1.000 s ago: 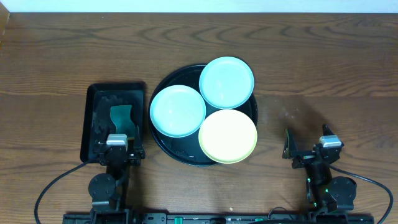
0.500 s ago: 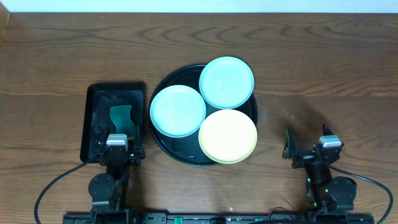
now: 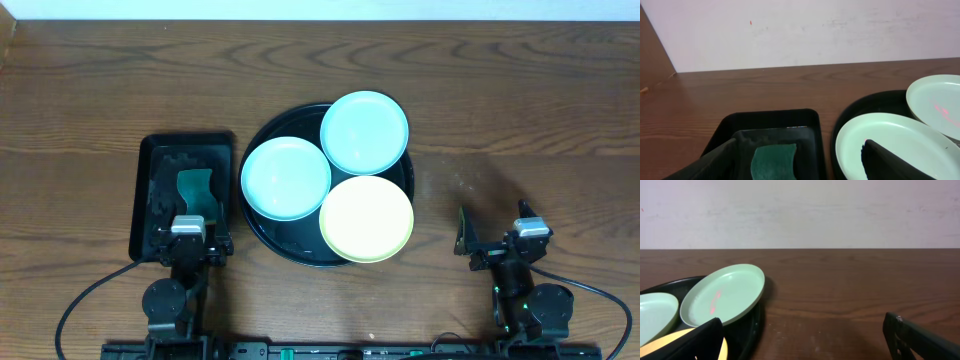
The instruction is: Clean dirty plates on tray and stack at the side
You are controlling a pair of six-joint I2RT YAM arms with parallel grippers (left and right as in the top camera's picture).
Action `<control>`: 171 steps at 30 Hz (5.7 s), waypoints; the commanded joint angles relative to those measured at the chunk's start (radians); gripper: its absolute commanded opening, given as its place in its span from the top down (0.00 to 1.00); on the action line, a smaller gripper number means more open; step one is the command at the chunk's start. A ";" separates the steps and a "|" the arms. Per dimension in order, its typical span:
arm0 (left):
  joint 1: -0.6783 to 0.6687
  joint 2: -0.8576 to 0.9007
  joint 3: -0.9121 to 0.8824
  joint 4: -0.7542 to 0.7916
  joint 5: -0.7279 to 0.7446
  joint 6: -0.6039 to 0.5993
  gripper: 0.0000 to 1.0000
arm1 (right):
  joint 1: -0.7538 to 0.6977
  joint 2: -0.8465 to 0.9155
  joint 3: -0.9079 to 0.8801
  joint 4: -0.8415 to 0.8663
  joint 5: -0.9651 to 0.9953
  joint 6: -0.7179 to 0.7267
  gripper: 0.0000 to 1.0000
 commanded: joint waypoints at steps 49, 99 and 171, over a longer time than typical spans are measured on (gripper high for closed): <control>-0.004 -0.005 -0.010 -0.043 0.010 0.006 0.22 | 0.002 -0.006 -0.001 0.001 0.010 0.003 0.01; -0.005 1.189 1.380 -1.052 0.089 -0.084 0.22 | 0.003 1.288 1.256 -0.669 -0.345 -0.032 0.01; 0.050 1.413 1.378 -1.079 -0.156 -0.348 0.23 | 0.678 2.230 1.698 -0.801 0.135 0.498 0.83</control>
